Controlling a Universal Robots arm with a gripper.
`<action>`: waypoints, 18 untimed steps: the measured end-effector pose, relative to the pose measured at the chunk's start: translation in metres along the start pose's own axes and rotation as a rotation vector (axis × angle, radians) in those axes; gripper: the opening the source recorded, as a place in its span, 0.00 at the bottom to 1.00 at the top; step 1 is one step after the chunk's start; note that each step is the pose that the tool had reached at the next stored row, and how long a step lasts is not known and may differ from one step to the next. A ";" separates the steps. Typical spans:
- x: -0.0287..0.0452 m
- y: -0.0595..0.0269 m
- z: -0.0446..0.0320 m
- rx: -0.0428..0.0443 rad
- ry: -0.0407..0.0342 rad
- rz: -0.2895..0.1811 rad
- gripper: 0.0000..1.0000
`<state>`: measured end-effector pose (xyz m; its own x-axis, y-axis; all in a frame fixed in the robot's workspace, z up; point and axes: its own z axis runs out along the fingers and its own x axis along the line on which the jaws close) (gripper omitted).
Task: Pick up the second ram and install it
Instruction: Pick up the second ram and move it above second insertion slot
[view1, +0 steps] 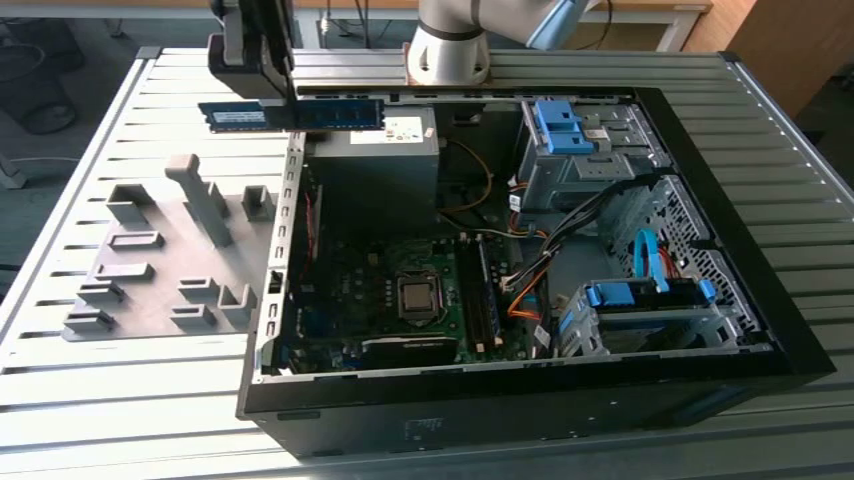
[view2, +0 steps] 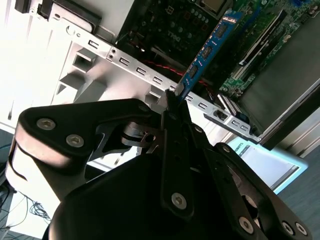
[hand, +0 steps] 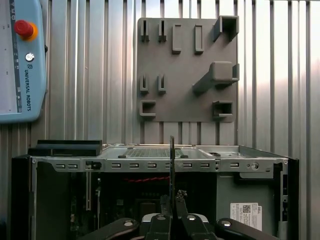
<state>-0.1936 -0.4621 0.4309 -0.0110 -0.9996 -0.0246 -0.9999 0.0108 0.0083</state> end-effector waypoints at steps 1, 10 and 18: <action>0.0000 -0.0013 0.0001 0.0000 0.0000 0.000 0.14; -0.0001 -0.0123 0.0005 0.0000 0.0000 0.000 0.14; -0.0001 -0.0199 0.0043 0.0000 0.0000 0.000 0.14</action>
<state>-0.1738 -0.4621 0.4265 -0.0110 -0.9996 -0.0246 -0.9999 0.0108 0.0083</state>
